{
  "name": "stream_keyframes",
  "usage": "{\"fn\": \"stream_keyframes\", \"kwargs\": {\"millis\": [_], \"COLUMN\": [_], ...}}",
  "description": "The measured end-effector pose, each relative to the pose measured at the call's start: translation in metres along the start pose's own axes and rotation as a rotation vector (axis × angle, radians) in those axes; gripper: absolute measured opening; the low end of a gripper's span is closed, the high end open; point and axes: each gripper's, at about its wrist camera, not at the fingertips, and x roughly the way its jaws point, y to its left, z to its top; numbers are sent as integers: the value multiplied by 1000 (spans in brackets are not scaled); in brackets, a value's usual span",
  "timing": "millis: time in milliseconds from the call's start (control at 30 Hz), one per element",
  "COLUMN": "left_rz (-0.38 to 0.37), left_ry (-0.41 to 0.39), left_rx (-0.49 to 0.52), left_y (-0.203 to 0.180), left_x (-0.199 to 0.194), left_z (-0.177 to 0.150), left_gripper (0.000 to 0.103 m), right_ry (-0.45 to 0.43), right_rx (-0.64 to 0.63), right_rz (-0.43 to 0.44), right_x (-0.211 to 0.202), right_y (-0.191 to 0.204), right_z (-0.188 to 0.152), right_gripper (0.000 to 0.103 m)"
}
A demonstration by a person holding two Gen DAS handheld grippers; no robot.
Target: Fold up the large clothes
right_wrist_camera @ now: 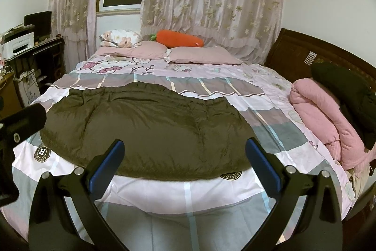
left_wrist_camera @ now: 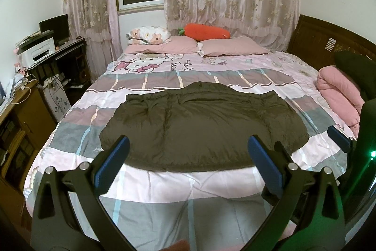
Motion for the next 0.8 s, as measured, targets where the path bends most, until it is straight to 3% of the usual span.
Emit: {"fn": "stream_keyframes", "kwargs": {"millis": [433, 800], "left_rz": [-7, 45], "left_ry": [4, -20], "left_rx": [-5, 39], "left_y": [0, -3], "left_x": [1, -2], "left_z": [0, 2], "left_gripper": [101, 101], "right_ry": [2, 15], "right_rx": [-4, -8], "right_rz": [4, 15], "right_x": [1, 5], "right_y": [1, 5], "right_z": [0, -4], "right_gripper": [102, 102]}}
